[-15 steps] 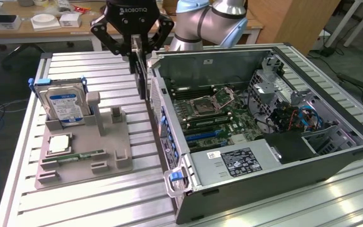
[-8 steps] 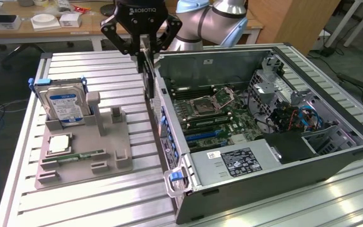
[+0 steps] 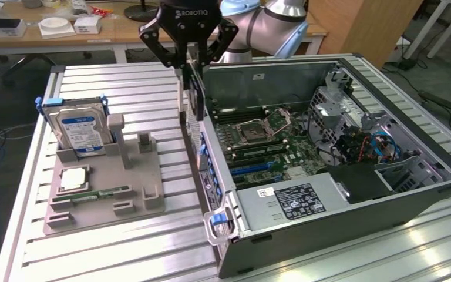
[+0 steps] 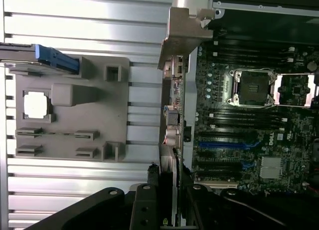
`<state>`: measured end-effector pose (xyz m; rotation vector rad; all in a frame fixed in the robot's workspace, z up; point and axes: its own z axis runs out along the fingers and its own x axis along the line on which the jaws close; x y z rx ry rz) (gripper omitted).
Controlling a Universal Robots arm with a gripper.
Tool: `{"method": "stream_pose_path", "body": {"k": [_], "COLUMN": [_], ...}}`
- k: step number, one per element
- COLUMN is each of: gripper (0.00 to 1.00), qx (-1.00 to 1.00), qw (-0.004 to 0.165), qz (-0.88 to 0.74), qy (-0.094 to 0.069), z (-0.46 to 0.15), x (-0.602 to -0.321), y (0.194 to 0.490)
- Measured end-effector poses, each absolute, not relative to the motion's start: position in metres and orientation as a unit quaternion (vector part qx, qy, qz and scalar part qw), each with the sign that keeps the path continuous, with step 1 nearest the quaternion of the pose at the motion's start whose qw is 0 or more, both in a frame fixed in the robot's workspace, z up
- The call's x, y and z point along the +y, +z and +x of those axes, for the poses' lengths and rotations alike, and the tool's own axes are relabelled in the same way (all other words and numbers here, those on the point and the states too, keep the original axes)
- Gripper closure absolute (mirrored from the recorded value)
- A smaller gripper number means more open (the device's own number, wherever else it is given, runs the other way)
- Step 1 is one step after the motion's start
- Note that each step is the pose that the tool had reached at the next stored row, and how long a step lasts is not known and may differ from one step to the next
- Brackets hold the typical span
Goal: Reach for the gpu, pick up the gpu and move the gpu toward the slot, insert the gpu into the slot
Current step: 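Pick up the gpu and move the gpu toward the slot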
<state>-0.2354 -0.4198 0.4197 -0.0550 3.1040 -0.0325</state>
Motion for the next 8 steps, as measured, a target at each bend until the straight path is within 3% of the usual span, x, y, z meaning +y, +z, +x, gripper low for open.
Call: {"method": "stream_pose_path", "body": {"k": [8], "gripper": [0.73], "qx": [1.0], "qw": [0.018], "qz": [-0.02], "qy": [-0.01], "z": [-0.213], "x": [-0.42], "y": [0.419]}}
